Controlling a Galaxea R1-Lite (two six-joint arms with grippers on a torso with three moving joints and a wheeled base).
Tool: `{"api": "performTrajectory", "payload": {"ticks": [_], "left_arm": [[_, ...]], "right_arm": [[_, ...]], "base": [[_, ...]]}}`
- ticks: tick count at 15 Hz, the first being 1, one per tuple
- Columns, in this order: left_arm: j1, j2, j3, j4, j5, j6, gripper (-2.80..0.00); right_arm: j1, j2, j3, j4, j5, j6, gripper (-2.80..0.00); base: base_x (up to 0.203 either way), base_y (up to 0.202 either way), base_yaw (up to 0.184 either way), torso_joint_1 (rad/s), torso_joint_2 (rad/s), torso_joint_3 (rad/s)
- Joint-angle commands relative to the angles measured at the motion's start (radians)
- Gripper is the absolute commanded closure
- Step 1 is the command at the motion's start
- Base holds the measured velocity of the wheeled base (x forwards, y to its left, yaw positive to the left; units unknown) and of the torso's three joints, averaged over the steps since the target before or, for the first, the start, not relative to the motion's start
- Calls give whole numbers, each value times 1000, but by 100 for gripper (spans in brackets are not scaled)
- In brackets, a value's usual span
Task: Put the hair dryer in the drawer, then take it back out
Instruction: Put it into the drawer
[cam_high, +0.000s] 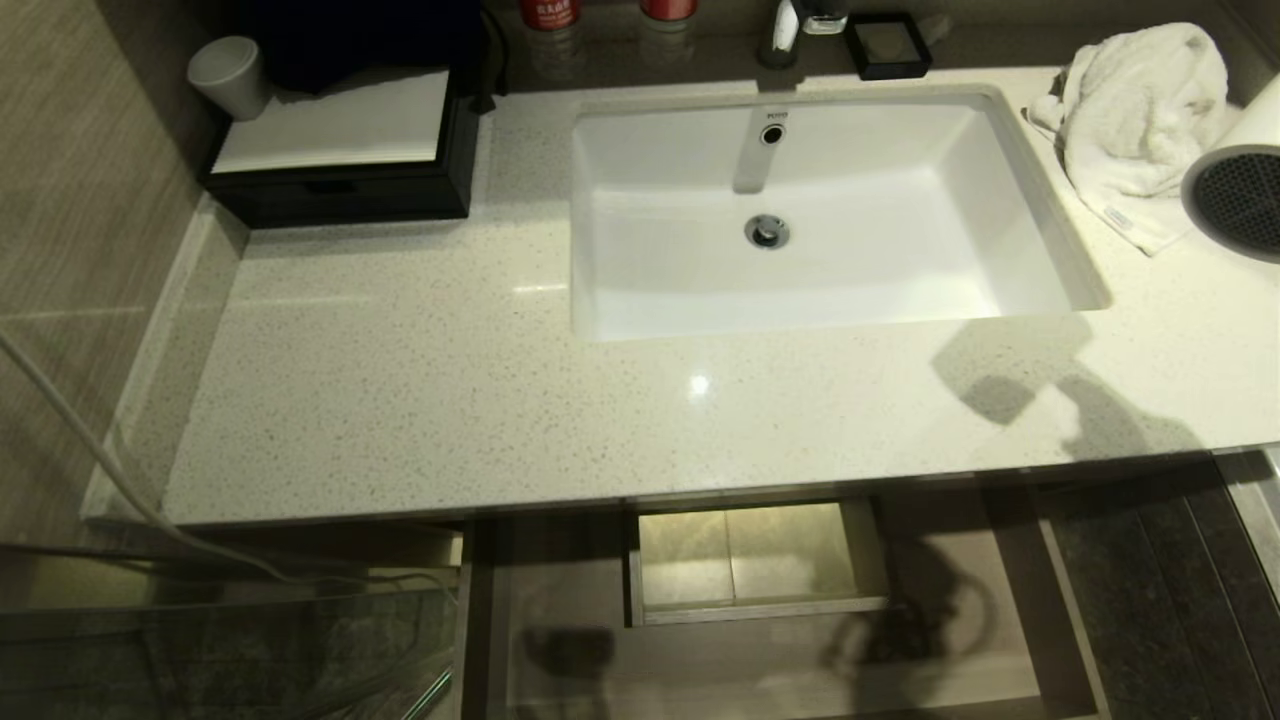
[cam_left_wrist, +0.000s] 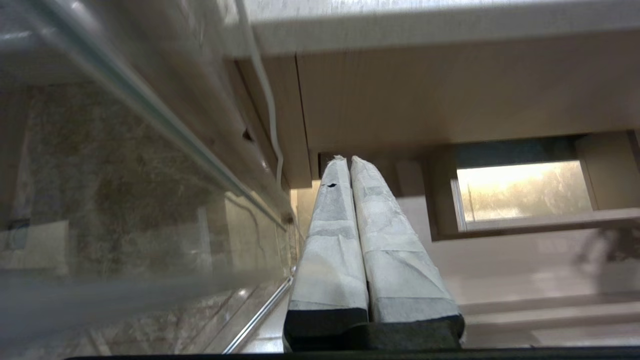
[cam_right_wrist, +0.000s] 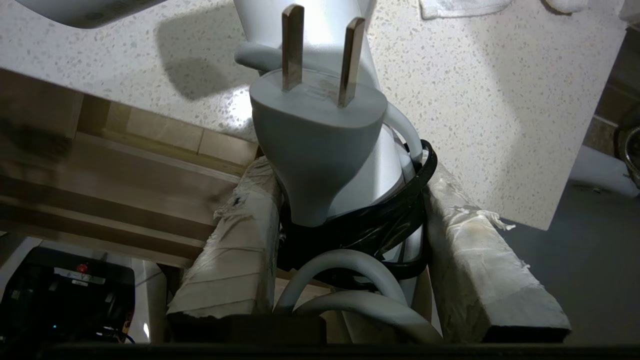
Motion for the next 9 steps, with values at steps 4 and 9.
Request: {"api": "performTrajectory", "payload": {"ticks": [4,9], "left_arm": [[0,0,1,0,0,-1,0],[0,0,0,0,0,0,0]], "right_arm": [[-2,-87,56,-42,-27,19,0],[-2,-134,104,-63,-57,38,0]], "base": [[0,0,0,-344,227,-115],[0,0,0,-317,161,-162]]}}
